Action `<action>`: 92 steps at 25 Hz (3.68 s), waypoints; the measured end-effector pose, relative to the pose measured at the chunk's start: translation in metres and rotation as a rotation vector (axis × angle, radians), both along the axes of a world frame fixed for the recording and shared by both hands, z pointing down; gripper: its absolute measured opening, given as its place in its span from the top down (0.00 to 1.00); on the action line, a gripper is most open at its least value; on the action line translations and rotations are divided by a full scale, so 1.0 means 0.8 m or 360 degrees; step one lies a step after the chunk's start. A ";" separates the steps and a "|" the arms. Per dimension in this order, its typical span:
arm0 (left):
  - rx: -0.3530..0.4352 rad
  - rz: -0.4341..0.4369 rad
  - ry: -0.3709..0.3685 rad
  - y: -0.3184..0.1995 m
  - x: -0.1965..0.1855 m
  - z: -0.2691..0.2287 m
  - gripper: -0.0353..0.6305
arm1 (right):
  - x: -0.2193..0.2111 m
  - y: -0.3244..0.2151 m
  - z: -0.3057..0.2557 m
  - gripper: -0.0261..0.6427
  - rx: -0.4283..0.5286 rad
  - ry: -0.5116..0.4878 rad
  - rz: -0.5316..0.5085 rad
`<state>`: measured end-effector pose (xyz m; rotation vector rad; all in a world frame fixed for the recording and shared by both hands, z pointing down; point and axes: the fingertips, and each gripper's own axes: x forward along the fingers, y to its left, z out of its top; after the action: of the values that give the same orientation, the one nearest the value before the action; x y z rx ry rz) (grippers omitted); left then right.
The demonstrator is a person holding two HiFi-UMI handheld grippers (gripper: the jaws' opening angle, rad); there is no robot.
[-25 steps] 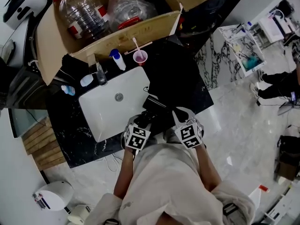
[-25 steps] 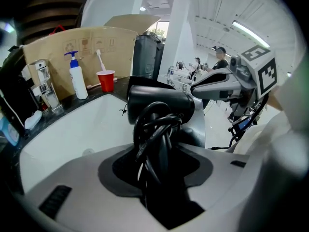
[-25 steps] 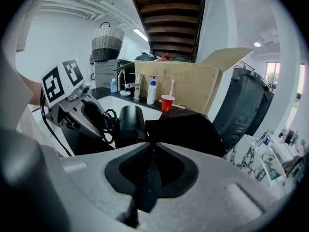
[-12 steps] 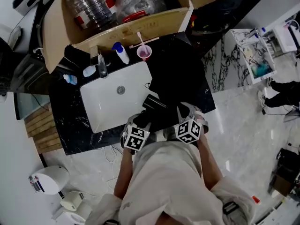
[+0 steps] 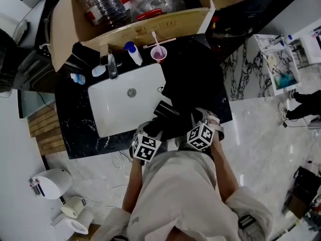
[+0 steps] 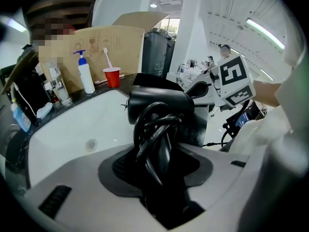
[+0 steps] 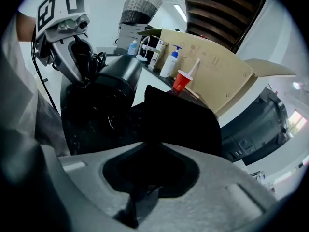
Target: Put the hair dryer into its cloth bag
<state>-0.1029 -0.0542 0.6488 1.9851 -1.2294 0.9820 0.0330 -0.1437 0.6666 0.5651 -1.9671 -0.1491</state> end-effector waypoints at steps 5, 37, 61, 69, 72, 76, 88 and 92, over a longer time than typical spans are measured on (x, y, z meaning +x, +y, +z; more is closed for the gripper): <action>-0.0002 0.0015 -0.0001 -0.001 0.002 0.000 0.66 | -0.003 -0.007 -0.007 0.94 0.0012 -0.0048 0.0015; -0.0039 0.0397 0.0056 -0.017 0.062 -0.003 0.66 | -0.004 -0.032 -0.117 0.94 0.0129 -0.0626 0.0290; -0.0024 0.0346 0.0086 -0.085 0.075 -0.001 0.66 | -0.005 -0.011 -0.128 0.94 0.0180 -0.0644 0.0146; -0.0026 0.0299 0.0095 -0.107 0.081 0.003 0.66 | -0.004 -0.008 -0.129 0.94 0.0207 -0.0635 0.0113; -0.0024 0.0280 0.0095 -0.113 0.083 0.003 0.66 | -0.002 -0.008 -0.132 0.94 0.0219 -0.0639 0.0110; -0.0032 0.0229 0.0094 -0.123 0.084 0.005 0.66 | -0.002 -0.007 -0.136 0.94 0.0221 -0.0652 0.0087; -0.0057 0.0117 0.0104 -0.143 0.085 0.015 0.66 | -0.009 0.008 -0.129 0.94 0.0154 -0.0618 -0.0019; -0.0054 0.0091 0.0104 -0.151 0.085 0.015 0.66 | -0.010 0.016 -0.122 0.94 0.0097 -0.0599 -0.0083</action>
<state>-0.0352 -0.1747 0.6608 2.0193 -1.1194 0.9519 0.0254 -0.1308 0.5687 0.6153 -2.3501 -0.1439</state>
